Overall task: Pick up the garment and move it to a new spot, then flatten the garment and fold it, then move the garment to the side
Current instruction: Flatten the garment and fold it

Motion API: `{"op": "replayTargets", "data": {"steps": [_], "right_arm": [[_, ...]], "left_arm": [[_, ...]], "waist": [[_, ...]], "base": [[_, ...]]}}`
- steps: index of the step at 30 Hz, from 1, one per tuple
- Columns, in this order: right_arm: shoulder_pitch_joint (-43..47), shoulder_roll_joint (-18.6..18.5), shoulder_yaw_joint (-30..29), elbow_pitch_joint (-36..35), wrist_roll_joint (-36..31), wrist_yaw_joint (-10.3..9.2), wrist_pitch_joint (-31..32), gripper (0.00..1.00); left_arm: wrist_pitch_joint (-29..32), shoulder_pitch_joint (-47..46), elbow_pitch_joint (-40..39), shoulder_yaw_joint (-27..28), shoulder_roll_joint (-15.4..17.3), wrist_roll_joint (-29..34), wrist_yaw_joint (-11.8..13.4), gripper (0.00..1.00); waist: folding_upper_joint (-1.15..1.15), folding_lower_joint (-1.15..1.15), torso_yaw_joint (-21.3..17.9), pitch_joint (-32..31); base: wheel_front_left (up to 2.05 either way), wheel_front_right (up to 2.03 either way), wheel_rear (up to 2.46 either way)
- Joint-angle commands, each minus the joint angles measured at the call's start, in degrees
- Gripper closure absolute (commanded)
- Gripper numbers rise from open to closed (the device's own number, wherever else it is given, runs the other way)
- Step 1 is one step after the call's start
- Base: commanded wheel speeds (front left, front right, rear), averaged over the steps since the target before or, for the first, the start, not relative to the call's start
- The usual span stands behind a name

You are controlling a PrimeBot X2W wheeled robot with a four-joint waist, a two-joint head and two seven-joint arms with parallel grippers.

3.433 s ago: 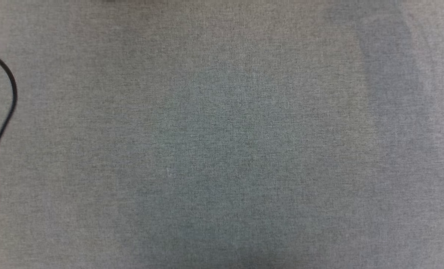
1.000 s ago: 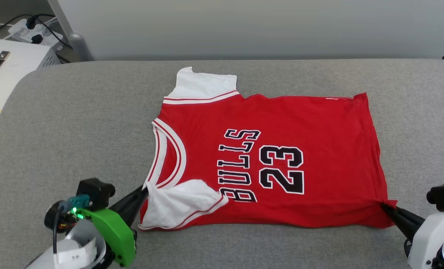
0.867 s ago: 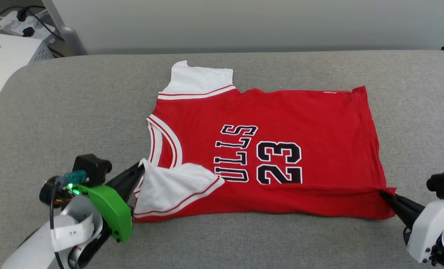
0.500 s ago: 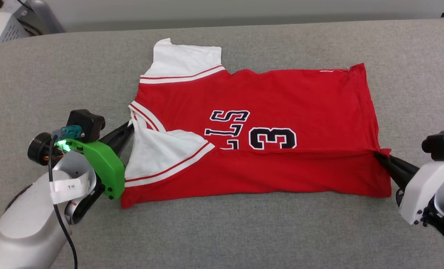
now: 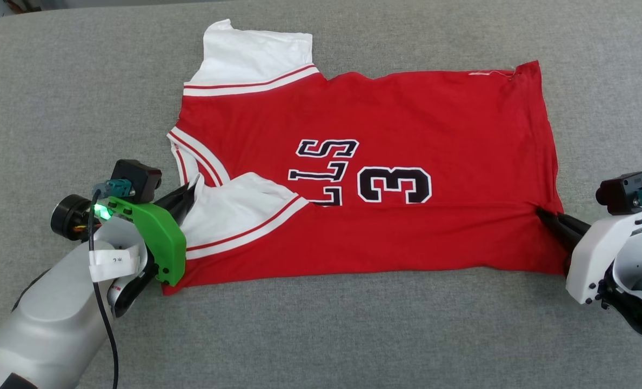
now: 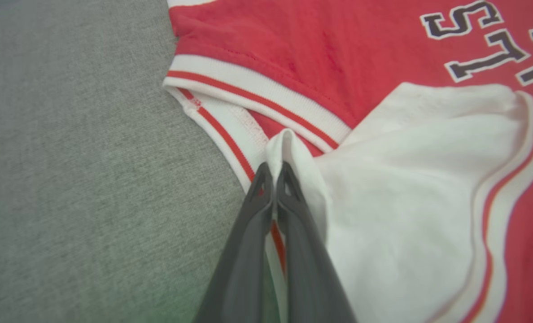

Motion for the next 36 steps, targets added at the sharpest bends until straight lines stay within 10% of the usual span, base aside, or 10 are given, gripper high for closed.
{"op": "replayTargets", "data": {"steps": [1, 3, 5, 6, 7, 18, 36], "right_arm": [[-1.0, 0.4, 0.5, 0.9, -0.3, -0.05, -0.4, 1.00], [-1.5, 0.7, 1.0, 1.9, 0.0, -0.05, -1.1, 1.00], [-1.9, 0.9, 1.2, 2.9, -0.1, -0.05, -2.2, 0.75], [-2.0, 1.1, 1.3, 3.2, 0.1, -0.05, -2.6, 0.59], [-2.1, 1.1, 1.3, 3.4, 0.1, -0.05, -3.1, 0.00], [2.4, 0.0, -1.2, -1.1, -1.0, -0.05, -7.7, 0.00], [7.7, 1.4, -6.2, -6.8, -3.7, -0.05, -2.4, 0.00]], "left_arm": [[-0.1, -0.4, 1.2, -1.2, -0.5, -0.9, -0.2, 1.00], [-0.8, -0.6, 2.5, -2.4, -0.9, -2.1, -0.2, 1.00], [-1.7, -1.0, 3.7, -3.3, -1.1, -3.3, -0.2, 1.00], [-2.1, -1.2, 4.3, -3.8, -1.2, -4.0, -0.2, 0.56], [-2.7, -1.5, 4.7, -4.2, -1.1, -4.1, -0.2, 0.00], [-3.6, -6.0, 1.7, -7.5, 2.8, -6.6, -0.2, 0.00], [31.8, -12.4, -8.5, -13.6, 6.5, -24.9, -0.2, 0.00]], "waist": [[0.00, -0.01, 0.1, 0.2], [0.00, -0.01, 0.2, 0.0], [0.00, -0.01, 0.3, -0.5], [0.00, -0.01, 0.4, -0.9], [0.00, -0.01, 0.5, -1.3], [0.00, -0.01, 3.0, -6.5], [0.00, -0.01, 4.8, -9.6]], "base": [[0.00, 0.00, 0.00], [0.00, 0.00, 0.00], [0.00, 0.00, 0.00], [0.00, 0.00, 0.00], [0.00, 0.00, 0.00], [0.00, 0.00, 0.00], [0.00, 0.00, 0.00]]}}
